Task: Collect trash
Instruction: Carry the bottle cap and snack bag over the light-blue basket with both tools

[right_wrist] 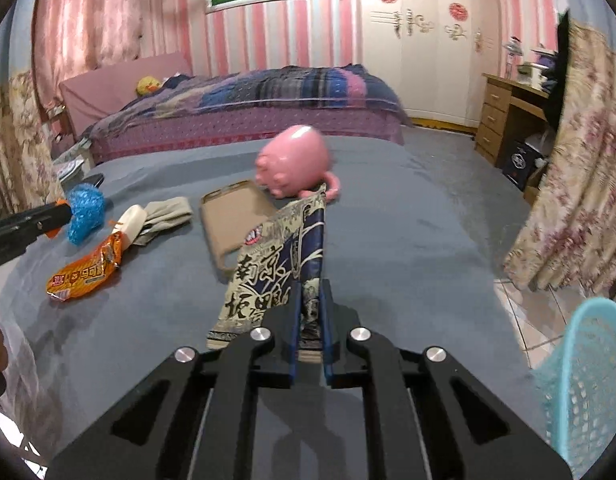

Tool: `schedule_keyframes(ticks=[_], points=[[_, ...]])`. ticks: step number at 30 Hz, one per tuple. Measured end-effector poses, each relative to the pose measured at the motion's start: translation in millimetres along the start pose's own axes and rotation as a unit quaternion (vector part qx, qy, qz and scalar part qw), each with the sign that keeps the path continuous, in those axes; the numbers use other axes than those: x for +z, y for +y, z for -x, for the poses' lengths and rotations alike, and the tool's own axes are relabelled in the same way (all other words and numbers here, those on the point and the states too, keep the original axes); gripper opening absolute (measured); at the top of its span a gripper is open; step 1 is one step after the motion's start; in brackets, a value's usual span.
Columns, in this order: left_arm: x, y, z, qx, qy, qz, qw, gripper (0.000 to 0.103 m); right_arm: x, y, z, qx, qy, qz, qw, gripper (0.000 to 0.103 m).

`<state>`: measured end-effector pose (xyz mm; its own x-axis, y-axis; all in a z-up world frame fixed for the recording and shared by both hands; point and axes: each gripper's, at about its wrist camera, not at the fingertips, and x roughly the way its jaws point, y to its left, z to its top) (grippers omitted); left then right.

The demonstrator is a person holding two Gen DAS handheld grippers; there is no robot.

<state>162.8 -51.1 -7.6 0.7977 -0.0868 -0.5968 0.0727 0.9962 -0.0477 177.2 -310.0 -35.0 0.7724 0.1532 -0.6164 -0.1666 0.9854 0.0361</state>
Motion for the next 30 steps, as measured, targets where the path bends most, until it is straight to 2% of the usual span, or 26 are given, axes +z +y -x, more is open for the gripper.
schedule_keyframes(ticks=[10,17,25,30], points=[[3,-68,2,-0.036,-0.001,-0.031,0.9989,0.039,-13,-72,60,-0.046,-0.038,-0.039,0.997,0.009],[8,-131,1,-0.075,-0.005,-0.058,0.9955,0.039,-20,-133,114,-0.108,-0.069,-0.062,0.990,0.009],[5,-222,-5,-0.129,-0.003,-0.100,0.9866,0.039,-54,-201,155,-0.167,-0.076,-0.107,0.977,0.009],[4,-275,-16,-0.169,0.008,-0.099,0.9806,0.039,-74,-234,173,-0.197,-0.071,-0.128,0.969,0.009]])
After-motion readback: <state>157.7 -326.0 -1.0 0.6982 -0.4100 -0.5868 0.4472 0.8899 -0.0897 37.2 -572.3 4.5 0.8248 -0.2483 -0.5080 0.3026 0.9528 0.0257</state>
